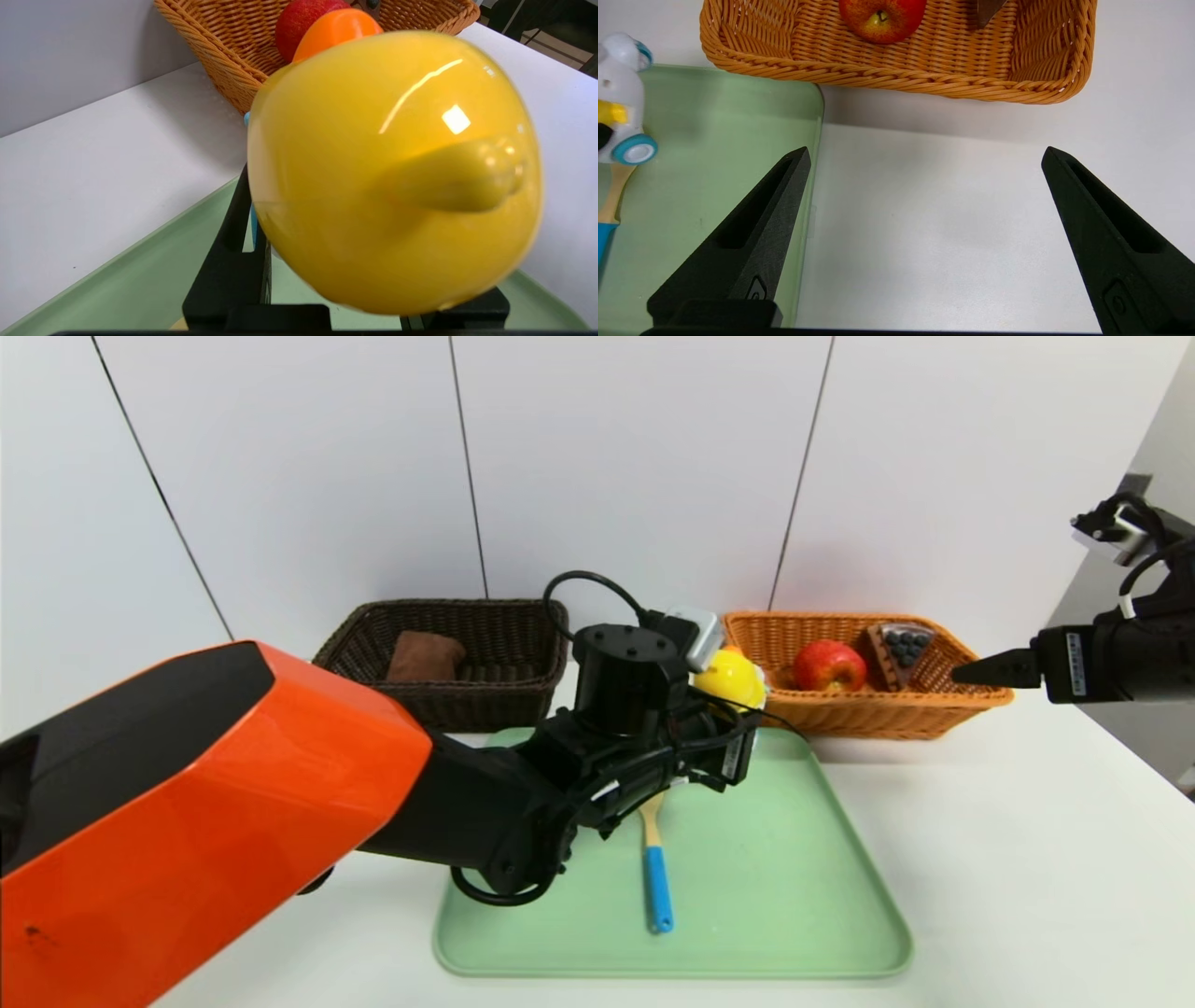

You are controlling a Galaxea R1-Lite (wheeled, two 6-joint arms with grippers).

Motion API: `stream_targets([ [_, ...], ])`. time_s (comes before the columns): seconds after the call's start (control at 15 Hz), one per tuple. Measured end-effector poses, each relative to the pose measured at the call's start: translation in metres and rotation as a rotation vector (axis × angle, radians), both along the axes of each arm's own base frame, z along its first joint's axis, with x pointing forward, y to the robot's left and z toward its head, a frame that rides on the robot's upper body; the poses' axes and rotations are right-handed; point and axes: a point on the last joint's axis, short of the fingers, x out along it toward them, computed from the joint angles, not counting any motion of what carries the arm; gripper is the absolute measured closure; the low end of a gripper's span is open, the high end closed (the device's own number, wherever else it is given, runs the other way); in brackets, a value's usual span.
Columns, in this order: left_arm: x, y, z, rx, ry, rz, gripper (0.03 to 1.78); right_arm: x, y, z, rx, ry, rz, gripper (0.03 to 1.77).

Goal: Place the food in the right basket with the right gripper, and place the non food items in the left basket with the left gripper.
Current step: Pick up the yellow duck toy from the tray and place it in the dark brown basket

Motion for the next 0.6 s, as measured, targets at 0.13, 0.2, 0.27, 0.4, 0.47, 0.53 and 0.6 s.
stream_targets([
  [0.13, -0.008, 0.004, 0.010, -0.011, -0.009, -0.005, 1.12, 0.000, 0.000, 0.000, 0.000, 0.000, 0.001, 0.09],
  [0.2, -0.013, 0.006, 0.015, -0.016, -0.014, -0.009, 1.12, -0.001, 0.000, 0.001, 0.000, -0.001, 0.001, 0.09],
  [0.27, -0.016, 0.008, 0.021, -0.022, -0.020, -0.012, 1.12, -0.002, 0.000, 0.001, 0.000, -0.001, 0.001, 0.09],
  [0.4, -0.025, 0.014, 0.039, -0.045, -0.039, -0.017, 1.12, -0.004, 0.000, 0.000, 0.000, 0.000, 0.001, 0.09],
  [0.47, -0.030, 0.018, 0.053, -0.056, -0.049, -0.019, 1.12, -0.005, 0.000, 0.001, 0.000, -0.002, 0.000, 0.09],
  [0.53, -0.035, 0.024, 0.068, -0.069, -0.061, -0.018, 1.12, -0.005, 0.000, 0.001, 0.000, -0.005, 0.001, 0.09],
  [0.6, -0.040, 0.032, 0.085, -0.082, -0.073, -0.010, 1.12, -0.005, 0.001, 0.001, 0.000, -0.005, 0.003, 0.09],
])
